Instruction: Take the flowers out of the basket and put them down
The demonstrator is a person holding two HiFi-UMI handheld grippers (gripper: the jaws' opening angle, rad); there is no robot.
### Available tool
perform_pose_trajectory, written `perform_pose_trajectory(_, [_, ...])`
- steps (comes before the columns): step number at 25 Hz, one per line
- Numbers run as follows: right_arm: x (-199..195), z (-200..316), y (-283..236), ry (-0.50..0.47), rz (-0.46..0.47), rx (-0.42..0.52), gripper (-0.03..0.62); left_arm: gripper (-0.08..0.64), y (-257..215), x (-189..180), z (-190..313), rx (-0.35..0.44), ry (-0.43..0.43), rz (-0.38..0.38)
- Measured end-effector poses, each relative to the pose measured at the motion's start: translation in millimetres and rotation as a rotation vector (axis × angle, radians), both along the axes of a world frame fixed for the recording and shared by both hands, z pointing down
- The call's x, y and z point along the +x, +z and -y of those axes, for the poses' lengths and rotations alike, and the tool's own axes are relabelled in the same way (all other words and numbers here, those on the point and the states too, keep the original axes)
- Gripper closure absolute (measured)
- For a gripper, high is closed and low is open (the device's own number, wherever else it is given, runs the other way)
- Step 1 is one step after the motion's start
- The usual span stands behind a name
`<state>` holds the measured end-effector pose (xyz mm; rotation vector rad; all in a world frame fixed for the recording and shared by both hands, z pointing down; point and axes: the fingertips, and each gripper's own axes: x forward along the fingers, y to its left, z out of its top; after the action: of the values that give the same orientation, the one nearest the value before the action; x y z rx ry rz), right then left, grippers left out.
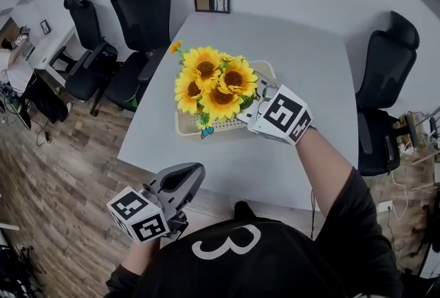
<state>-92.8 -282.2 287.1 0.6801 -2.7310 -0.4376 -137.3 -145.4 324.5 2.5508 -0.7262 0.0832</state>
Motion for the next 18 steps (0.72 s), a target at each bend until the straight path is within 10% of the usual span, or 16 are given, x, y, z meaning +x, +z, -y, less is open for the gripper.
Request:
perform_pose_trajectory(11, [-0.7,-36.1,-34.3,0.157,0.042,0.047,0.420,0.548,-7.0,-30.0,-21.2,0.003,0.117,-0.028])
perform_pose_trajectory(18, [88.3,-84.2,-33.7,0.296,0.047,0.054,0.420,0.548,-6.5,38.3,-46.8,0.030,0.232,-0.028])
